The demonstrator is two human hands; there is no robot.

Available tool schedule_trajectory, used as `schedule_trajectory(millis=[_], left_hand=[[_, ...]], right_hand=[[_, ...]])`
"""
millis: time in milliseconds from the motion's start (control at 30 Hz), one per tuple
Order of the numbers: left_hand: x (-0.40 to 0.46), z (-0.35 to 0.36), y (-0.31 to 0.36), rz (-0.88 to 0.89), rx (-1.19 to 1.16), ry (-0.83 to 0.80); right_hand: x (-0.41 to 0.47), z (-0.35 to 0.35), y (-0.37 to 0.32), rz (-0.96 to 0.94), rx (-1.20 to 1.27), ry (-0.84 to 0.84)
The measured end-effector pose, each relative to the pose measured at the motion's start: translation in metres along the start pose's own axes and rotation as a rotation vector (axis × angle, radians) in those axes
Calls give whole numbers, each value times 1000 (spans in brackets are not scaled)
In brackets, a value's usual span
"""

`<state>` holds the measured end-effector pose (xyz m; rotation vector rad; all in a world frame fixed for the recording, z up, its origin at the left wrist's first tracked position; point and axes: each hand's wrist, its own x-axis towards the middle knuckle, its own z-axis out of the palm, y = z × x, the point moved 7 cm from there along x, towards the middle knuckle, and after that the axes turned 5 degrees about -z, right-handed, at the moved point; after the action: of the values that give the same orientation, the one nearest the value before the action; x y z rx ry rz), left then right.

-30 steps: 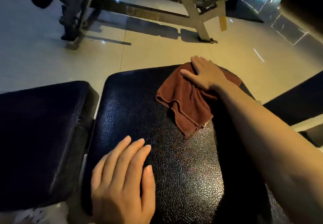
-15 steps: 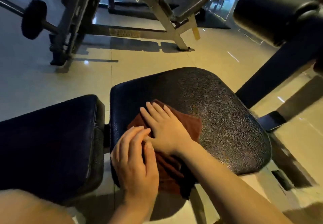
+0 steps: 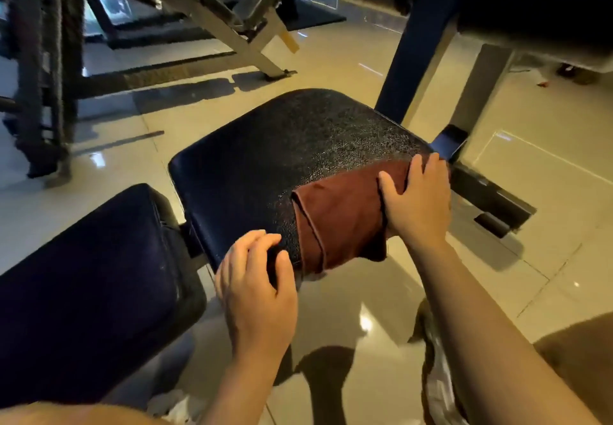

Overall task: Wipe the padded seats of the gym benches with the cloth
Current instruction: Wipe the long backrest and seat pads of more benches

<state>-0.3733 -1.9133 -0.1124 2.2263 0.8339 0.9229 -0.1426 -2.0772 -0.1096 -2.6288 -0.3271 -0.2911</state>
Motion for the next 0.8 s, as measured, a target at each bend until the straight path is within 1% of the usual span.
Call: schedule_trajectory(millis=[100, 167, 233, 267, 333, 467, 500, 567, 600, 633, 667, 733, 767, 800], left_hand=[[8, 7, 11, 96, 40, -30], [26, 12, 18, 130, 61, -25], [50, 14, 28, 173, 84, -29], [62, 18, 31, 194, 100, -51], [79, 28, 32, 209, 136, -124], [74, 51, 26, 175, 149, -263], [71, 57, 27, 125, 116, -256], [68, 54, 23, -19, -33, -178], [68, 52, 23, -63, -92, -147], [68, 52, 25, -88, -117, -147], [69, 54, 25, -95, -111, -176], [66, 62, 29, -75, -50, -264], [64, 68, 32, -57, -3, -300], [62, 72, 35, -27, 51, -321]], right_hand=[[-30, 11, -1, 175, 465, 186], [-61, 24, -12, 236, 754, 307], [-90, 36, -35, 266, 958, 399], [-101, 42, -46, 272, 1012, 424], [-110, 50, -58, 276, 1045, 449], [-88, 47, -36, 306, 1071, 510], [-75, 45, -23, 328, 1103, 502], [-47, 34, 0, 336, 1112, 427], [-30, 31, 15, 329, 1098, 361], [-10, 28, 29, 313, 1084, 280], [12, 27, 42, 293, 1092, 173], [48, 32, 55, 281, 1183, -88], [58, 32, 58, 283, 1220, -159], [62, 32, 60, 288, 1228, -166]])
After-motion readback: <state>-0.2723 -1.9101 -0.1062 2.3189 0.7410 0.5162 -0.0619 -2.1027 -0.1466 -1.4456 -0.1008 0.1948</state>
